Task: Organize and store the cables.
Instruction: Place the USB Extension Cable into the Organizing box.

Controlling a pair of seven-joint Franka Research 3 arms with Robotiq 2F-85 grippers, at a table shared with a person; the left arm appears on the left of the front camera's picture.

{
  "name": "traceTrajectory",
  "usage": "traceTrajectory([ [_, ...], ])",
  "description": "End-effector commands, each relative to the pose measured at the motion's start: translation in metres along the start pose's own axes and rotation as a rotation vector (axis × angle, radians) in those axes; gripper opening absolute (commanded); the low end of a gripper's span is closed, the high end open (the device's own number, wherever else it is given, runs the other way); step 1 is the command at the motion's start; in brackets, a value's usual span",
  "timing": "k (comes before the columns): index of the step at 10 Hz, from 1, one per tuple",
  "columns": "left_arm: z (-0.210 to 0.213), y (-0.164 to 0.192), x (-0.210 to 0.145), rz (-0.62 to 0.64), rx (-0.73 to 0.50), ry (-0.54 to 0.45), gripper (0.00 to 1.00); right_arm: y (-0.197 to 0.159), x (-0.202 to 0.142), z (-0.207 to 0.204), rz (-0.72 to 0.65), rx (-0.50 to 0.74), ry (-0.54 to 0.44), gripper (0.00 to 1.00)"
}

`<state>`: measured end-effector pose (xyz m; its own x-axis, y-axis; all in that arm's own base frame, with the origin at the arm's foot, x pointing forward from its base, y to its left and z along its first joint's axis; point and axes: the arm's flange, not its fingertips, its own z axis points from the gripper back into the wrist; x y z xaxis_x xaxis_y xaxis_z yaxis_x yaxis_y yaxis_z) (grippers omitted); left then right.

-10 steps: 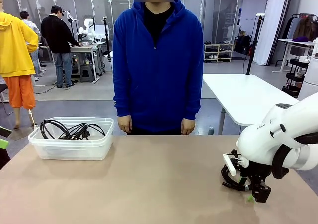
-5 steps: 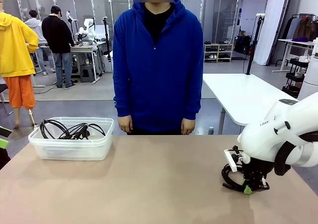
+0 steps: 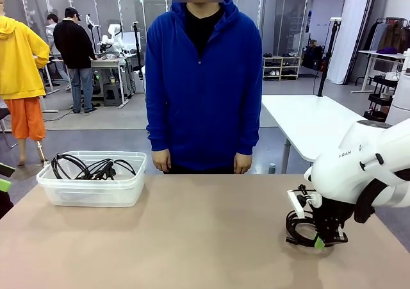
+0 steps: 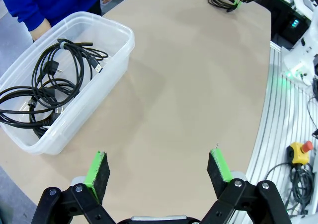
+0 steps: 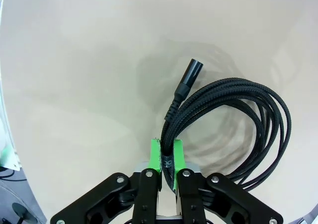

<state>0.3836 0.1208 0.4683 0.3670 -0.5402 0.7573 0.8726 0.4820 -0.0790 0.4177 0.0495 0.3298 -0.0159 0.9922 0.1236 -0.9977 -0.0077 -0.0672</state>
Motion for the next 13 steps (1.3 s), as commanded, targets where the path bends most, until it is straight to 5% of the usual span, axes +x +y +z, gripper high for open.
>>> traceTrajectory([
  [1, -0.001, -0.002, -0.001, -0.008, -0.002, -0.028, 1.0, 0.037, 0.009, 0.011, -0.033, -0.022, -0.008, 0.0],
  [2, -0.001, -0.002, -0.001, -0.008, -0.002, -0.028, 1.0, 0.038, 0.01, 0.013, -0.03, -0.02, -0.014, 0.0],
  [3, -0.001, -0.002, -0.001, -0.008, -0.002, -0.028, 1.0, 0.001, 0.003, 0.007, -0.002, -0.007, -0.005, 0.0],
  [8, -0.001, -0.002, -0.001, -0.008, -0.002, -0.028, 1.0, 0.001, 0.003, 0.007, -0.002, -0.007, -0.005, 0.0],
  [9, -0.001, -0.002, -0.001, -0.008, -0.002, -0.028, 1.0, 0.003, 0.003, 0.009, -0.007, 0.002, -0.008, 0.11],
  [13, -0.001, -0.002, -0.001, -0.008, -0.002, -0.028, 1.0, -0.009, 0.12, 0.061, 0.084, -0.023, 0.11, 0.11],
])
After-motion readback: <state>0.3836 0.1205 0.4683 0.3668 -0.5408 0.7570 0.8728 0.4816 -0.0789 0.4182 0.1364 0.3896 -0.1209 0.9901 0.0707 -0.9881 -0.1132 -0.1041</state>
